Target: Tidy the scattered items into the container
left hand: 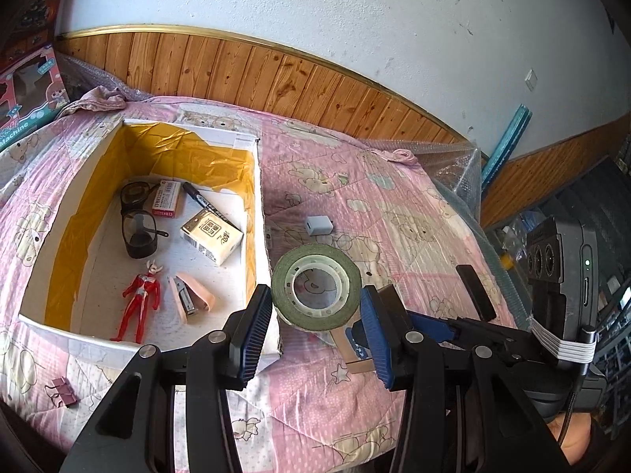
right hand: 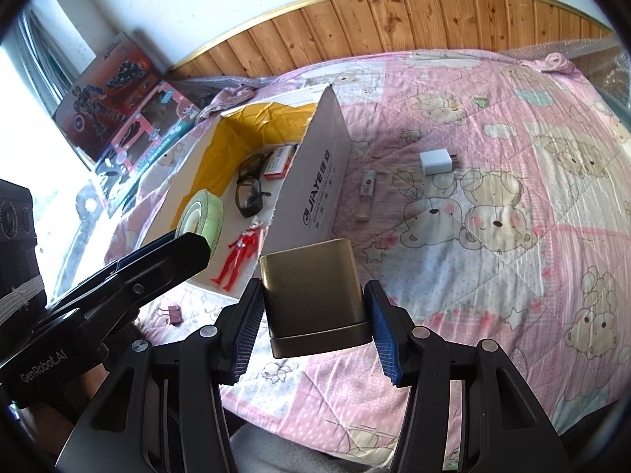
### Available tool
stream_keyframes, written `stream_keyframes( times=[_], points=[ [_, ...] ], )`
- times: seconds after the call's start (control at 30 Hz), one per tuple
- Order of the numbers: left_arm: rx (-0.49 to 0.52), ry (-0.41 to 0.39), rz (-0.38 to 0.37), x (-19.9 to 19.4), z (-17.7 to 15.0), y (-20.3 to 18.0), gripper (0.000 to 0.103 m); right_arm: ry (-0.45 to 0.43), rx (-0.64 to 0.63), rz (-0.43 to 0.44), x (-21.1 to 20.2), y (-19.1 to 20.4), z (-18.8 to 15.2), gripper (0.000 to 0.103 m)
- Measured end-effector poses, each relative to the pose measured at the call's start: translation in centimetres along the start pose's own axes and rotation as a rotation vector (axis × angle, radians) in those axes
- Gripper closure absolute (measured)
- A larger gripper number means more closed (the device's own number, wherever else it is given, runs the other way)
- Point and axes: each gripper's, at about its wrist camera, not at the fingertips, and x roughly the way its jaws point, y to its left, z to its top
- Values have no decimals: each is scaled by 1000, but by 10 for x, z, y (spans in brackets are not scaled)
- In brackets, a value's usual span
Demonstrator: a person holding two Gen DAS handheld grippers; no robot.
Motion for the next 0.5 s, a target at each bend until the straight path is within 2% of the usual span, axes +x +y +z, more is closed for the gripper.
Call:
stream_keyframes(
  times=[0.5],
  points=[
    [-55,-57,33,-23,13,31,56,-11,-101,30,1,40,19,48]
  ],
)
